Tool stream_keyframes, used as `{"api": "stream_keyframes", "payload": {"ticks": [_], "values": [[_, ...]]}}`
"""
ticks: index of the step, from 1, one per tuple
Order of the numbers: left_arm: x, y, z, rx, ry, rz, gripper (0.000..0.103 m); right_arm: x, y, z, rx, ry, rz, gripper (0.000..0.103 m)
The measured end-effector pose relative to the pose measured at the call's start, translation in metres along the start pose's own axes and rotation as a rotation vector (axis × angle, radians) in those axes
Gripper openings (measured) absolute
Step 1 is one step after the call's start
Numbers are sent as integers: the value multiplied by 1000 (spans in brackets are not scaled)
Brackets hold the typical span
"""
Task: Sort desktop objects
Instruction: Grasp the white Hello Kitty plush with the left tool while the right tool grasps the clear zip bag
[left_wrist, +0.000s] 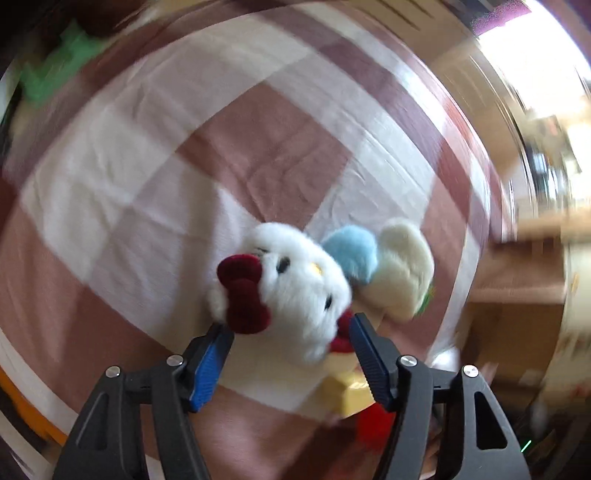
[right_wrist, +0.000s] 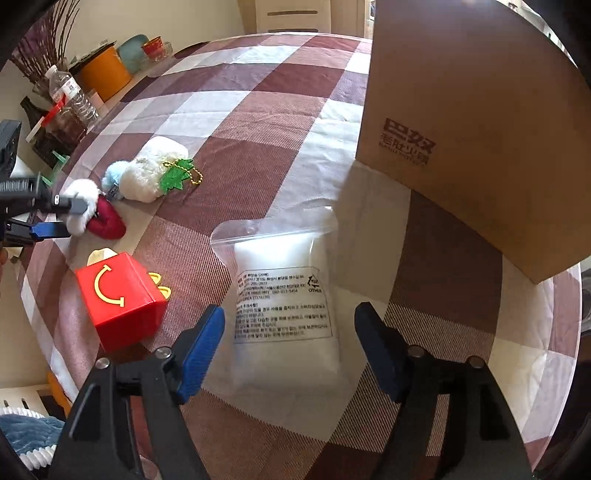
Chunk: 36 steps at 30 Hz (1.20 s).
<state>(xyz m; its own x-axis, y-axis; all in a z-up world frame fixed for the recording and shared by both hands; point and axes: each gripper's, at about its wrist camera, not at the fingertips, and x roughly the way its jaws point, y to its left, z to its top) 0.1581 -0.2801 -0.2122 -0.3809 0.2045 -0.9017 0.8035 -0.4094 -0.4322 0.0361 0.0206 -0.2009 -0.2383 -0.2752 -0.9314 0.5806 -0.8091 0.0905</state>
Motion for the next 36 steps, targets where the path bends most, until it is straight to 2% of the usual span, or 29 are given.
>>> {"api": "stream_keyframes", "payload": {"ticks": [2,4,8,10,11,12,14,16,17,18,21,24,25,28,29,30,32,35,36], "values": [[9,8,2,-139,24,-49,69,0,1,-1,-4,6,2,74],[9,12,3,-233,-25,-86,71,1,1,-2,-12,9,-1,75],[10,-3,10,-186,-34,-27,71,4,1,-4,-26,18,-6,75],[13,-16,8,-99,-33,51,65,8,2,-4,-34,24,-6,75],[15,-22,7,-43,-30,109,48,10,2,-4,-38,28,0,75],[16,-31,6,41,-27,165,42,12,2,-4,-37,32,12,75],[17,-41,4,143,-24,188,38,15,1,-6,-32,36,24,73],[15,-46,5,233,-11,205,35,14,1,-6,-46,21,24,65],[14,-47,5,281,-1,219,34,13,1,-6,-53,17,21,52],[14,-47,5,336,12,236,34,12,0,-6,-52,17,28,49],[14,-47,2,528,67,256,34,9,-6,-8,15,32,74,47],[12,-43,0,690,108,253,38,8,-2,-11,19,43,48,51],[11,-40,1,701,100,261,42,8,1,-12,9,42,31,52],[10,-36,7,622,63,262,49,5,4,-12,-18,18,-4,73],[12,-35,8,584,60,257,55,3,4,-11,-21,7,-7,81],[14,-36,9,536,33,252,62,3,3,-9,-27,-2,-9,83],[15,-38,8,467,-25,244,67,5,3,-6,-45,-8,-16,83],[16,-38,8,379,-120,272,65,13,5,-4,-66,-1,-20,82],[18,-43,6,378,-133,286,49,17,5,-4,-63,8,-12,72]]}}
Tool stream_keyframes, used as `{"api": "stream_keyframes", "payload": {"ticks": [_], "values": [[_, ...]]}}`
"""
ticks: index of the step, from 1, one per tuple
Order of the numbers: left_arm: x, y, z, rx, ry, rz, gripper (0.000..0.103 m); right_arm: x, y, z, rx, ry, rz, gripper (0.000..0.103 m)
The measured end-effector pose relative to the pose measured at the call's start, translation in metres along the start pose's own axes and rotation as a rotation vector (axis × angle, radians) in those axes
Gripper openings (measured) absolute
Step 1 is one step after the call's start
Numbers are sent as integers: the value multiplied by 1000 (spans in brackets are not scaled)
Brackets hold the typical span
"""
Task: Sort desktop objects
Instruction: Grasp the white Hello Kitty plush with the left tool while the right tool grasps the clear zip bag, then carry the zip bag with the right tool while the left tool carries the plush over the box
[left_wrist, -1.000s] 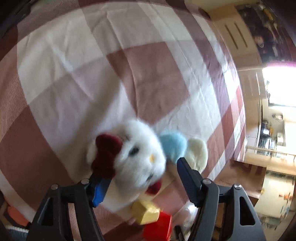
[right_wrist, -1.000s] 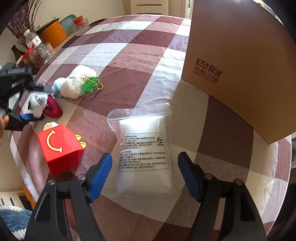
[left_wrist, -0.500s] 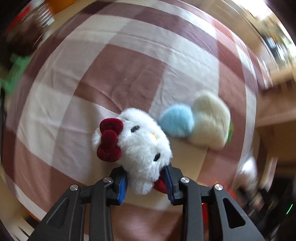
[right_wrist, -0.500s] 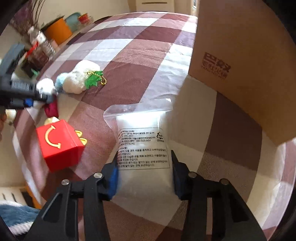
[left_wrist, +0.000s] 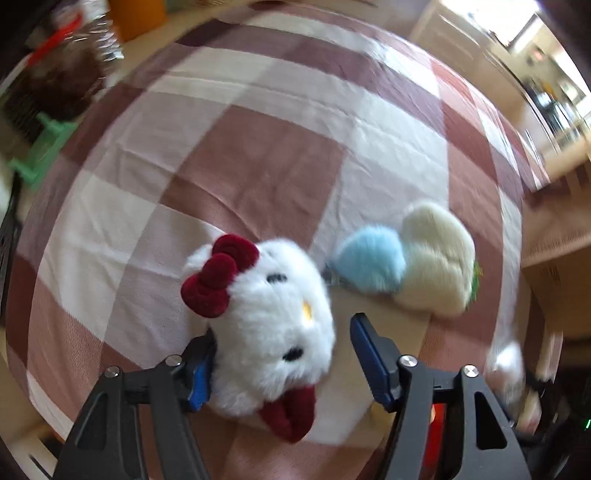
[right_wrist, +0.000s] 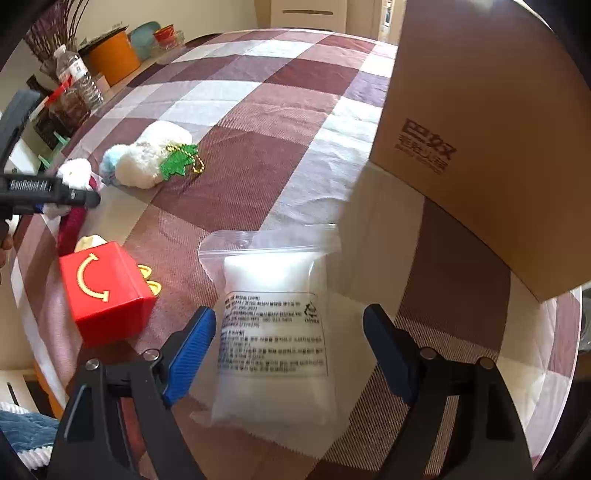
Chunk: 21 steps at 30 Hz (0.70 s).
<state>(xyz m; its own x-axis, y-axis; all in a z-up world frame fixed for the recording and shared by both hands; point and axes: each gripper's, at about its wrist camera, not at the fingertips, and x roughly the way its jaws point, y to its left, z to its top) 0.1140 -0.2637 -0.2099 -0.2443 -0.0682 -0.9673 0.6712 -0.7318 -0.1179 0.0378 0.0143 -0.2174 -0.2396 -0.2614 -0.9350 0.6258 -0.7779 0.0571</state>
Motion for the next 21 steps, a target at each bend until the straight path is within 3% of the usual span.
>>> {"api": "stream_keyframes", "payload": {"ticks": [1,2,3,6,10,14,18,21], "values": [[0,-4,0,36,-8,17,37,0,0,0,-1,-9,-3,67],[0,-6,0,88,2,6,37,-2,0,0,-4,-15,-2,53],[-2,-8,-2,120,15,-11,35,-3,-1,0,1,-10,13,47],[-18,-3,-6,184,4,-12,35,-9,-8,-3,56,17,72,39],[-42,-4,-4,257,-35,10,35,-37,-22,-9,142,1,79,39],[-74,-22,3,288,-71,-14,35,-80,-38,-8,213,-55,40,39],[-114,-72,20,378,-146,-24,35,-136,-57,-2,279,-158,-28,39],[-145,-112,31,420,-204,-82,35,-177,-72,3,322,-241,-71,39]]}}
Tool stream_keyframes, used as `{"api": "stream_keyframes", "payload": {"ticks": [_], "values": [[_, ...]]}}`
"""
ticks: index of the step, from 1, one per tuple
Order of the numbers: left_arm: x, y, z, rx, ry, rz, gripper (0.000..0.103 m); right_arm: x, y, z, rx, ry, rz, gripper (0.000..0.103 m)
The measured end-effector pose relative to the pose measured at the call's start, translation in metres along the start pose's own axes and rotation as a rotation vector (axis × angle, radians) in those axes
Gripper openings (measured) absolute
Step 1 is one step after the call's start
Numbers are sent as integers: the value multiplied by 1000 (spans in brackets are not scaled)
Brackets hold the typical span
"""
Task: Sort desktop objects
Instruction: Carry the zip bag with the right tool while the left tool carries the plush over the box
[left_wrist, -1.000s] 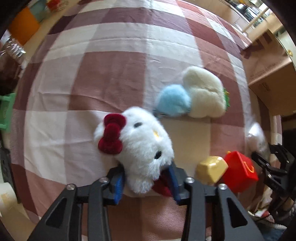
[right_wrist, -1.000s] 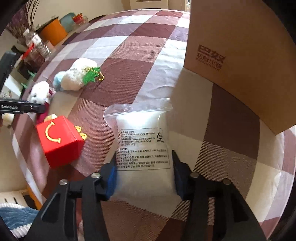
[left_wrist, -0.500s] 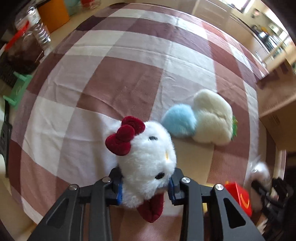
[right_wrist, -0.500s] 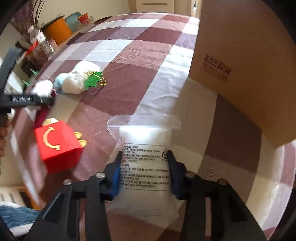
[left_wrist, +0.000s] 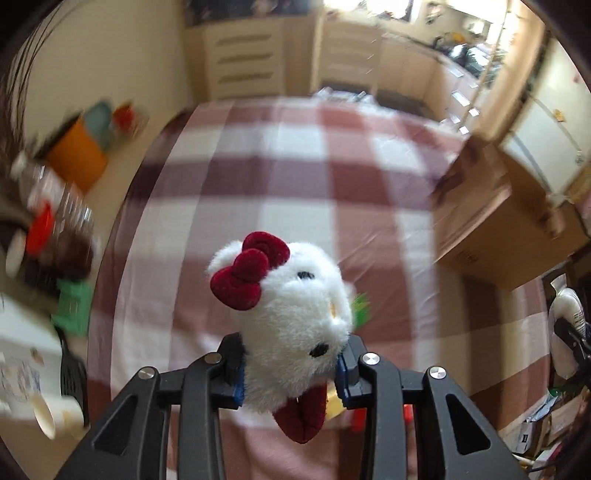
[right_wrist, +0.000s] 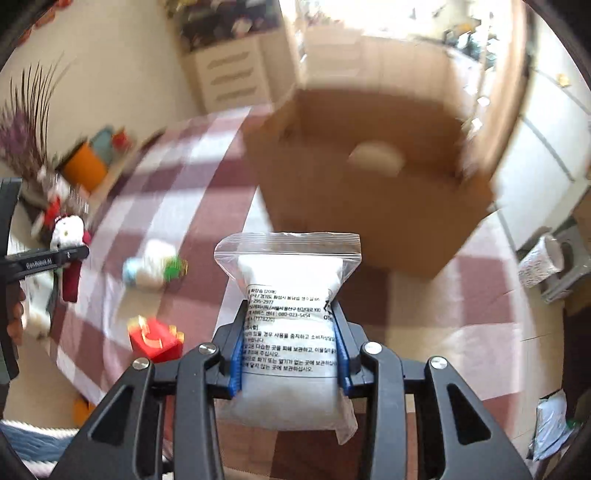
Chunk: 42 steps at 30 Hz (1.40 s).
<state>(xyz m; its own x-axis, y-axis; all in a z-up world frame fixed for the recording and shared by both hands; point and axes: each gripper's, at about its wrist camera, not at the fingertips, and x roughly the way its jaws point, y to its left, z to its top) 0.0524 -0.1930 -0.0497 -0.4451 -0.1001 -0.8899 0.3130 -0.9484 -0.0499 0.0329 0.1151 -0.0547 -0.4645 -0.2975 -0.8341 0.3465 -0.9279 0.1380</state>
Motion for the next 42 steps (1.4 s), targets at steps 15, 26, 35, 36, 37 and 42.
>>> {"api": "stream_keyframes", "payload": {"ticks": [15,26,35,36,37,42], "values": [[-120,-149,111,213,-278,-195,35,-156,-14,81,51,-433,-162,39],[-118,-216,139,281,-286,-202,35,-152,-23,122,43,-495,-189,39],[-78,-238,162,289,-240,-159,35,-117,-50,140,85,-463,-184,39],[-72,-238,164,287,-235,-148,35,-113,-52,143,90,-456,-183,39],[-68,-238,166,285,-229,-139,35,-109,-54,144,93,-450,-182,39],[-49,-237,171,271,-190,-117,35,-94,-61,146,98,-420,-174,39]]}}
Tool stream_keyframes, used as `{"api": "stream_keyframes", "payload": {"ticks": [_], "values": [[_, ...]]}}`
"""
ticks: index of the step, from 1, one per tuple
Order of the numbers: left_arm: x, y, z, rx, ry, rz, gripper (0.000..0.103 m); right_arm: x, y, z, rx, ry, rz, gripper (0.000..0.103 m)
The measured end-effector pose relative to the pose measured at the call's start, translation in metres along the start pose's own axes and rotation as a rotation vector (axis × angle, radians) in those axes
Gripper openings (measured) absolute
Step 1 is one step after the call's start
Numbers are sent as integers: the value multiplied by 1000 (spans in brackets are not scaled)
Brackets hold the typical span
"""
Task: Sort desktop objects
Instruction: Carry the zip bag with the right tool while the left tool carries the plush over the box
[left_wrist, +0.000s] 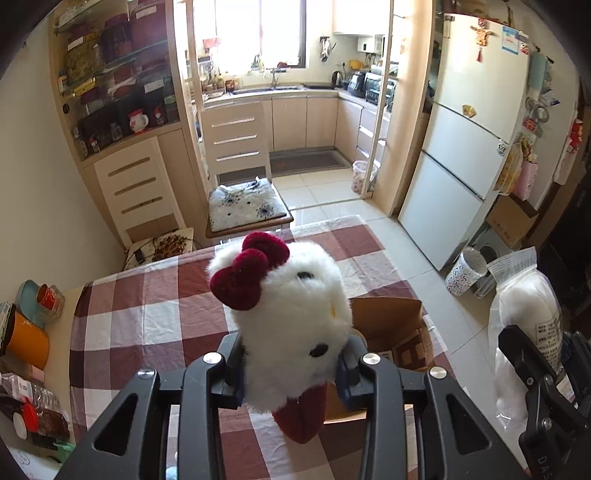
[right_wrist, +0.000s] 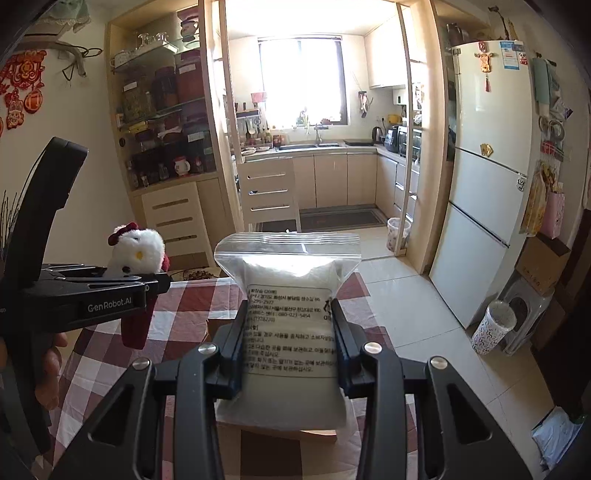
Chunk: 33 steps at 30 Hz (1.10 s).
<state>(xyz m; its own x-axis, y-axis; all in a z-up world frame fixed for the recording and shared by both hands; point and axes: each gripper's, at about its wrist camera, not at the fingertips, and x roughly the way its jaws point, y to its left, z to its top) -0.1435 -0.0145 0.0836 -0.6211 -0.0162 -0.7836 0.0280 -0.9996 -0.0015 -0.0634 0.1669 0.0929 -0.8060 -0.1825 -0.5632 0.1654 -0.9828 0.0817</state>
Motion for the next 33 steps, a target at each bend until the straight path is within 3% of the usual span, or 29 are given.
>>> {"api": "stream_keyframes", "payload": {"ticks": [12,33], "values": [[29,-3,-3,5,77,16,36,24,-5,-7,3,58,11,39],[46,0,-2,9,117,26,36,30,-3,-7,-1,76,11,39]]}}
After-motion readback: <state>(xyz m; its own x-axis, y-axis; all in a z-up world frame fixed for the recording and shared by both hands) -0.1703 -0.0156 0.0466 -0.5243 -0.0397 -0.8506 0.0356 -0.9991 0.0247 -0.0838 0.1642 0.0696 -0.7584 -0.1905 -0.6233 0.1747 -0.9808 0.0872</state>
